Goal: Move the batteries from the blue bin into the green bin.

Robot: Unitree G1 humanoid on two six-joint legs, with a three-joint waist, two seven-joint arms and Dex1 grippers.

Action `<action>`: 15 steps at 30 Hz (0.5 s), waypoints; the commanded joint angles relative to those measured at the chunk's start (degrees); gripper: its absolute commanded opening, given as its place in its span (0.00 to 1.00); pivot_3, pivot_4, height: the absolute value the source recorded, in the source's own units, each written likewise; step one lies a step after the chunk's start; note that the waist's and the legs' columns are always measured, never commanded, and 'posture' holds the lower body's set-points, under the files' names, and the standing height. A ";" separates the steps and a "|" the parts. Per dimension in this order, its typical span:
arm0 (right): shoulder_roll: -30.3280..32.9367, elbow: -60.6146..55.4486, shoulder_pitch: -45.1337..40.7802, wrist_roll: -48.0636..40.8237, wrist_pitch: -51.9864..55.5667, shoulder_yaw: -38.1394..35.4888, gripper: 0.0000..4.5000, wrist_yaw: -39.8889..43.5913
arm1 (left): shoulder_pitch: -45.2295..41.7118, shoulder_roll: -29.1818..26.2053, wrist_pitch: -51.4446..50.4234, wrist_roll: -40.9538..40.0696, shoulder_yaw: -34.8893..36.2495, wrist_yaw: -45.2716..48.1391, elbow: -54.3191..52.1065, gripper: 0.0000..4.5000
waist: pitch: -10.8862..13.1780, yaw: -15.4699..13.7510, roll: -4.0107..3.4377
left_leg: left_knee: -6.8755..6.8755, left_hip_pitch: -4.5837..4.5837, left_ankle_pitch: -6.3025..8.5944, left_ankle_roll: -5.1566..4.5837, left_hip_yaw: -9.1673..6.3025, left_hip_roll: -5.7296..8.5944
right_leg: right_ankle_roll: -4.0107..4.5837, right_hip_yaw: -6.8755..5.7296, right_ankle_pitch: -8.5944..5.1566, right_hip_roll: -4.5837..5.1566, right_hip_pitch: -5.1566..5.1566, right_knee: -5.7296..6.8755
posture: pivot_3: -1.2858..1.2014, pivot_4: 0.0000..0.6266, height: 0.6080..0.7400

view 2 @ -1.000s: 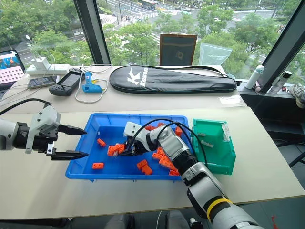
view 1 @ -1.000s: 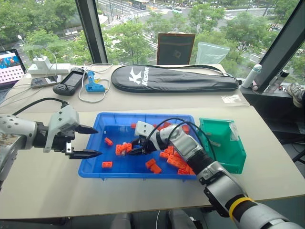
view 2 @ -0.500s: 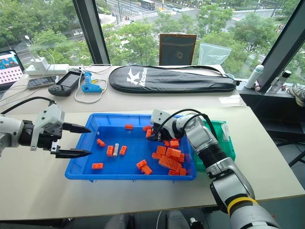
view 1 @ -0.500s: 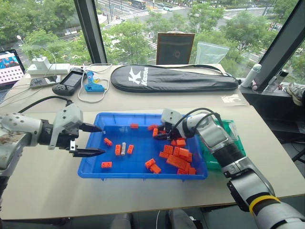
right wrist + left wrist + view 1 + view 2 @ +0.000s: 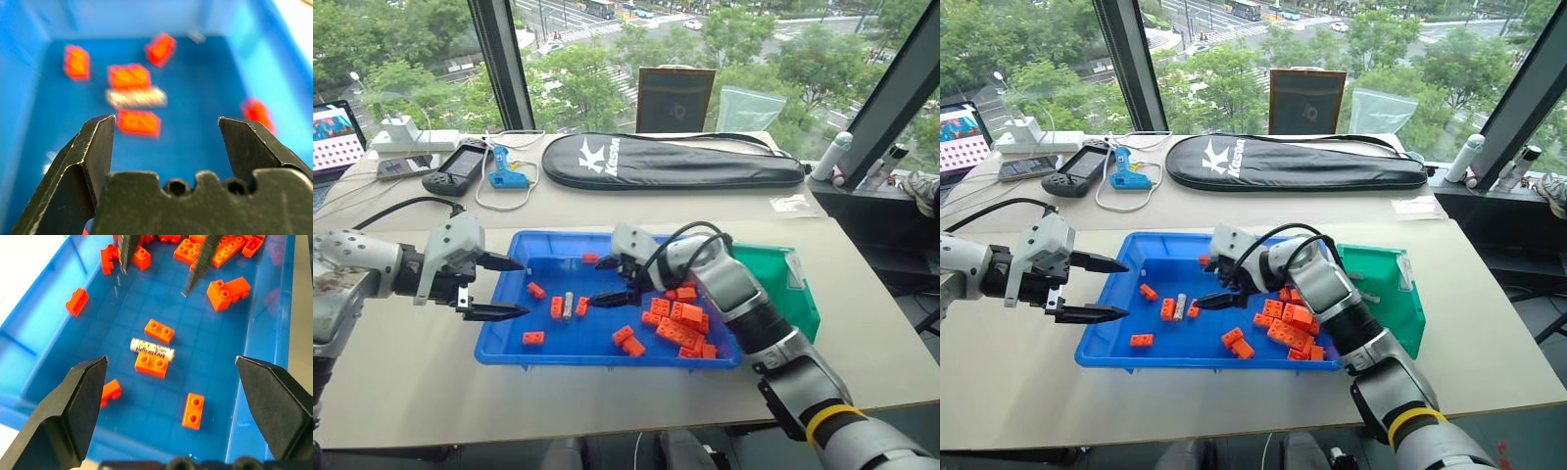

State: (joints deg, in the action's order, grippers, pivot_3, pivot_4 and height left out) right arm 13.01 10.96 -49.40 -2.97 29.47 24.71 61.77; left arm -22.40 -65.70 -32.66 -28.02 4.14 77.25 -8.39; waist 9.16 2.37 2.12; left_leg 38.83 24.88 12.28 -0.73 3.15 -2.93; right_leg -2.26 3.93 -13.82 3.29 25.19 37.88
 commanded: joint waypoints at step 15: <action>-12.74 22.35 -5.79 4.00 -7.63 2.09 0.88 -6.51 | 3.06 -1.81 -1.26 -1.14 4.72 -0.82 -3.65 1.00 | 0.01 0.22 -0.01 | -0.02 -0.01 0.00 0.01 0.00 -0.01 | 0.01 -0.01 0.00 -0.01 0.02 0.02 | 0.52 0.24 1.00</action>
State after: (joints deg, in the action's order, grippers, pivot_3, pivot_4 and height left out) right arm 0.91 33.45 -54.06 0.97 23.12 27.36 54.99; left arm -19.28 -66.36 -33.86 -28.62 6.68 76.81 -10.56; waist 9.16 2.59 2.11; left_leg 38.81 24.87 12.28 -0.72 3.15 -2.94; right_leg -2.25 3.92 -13.83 3.28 25.21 37.90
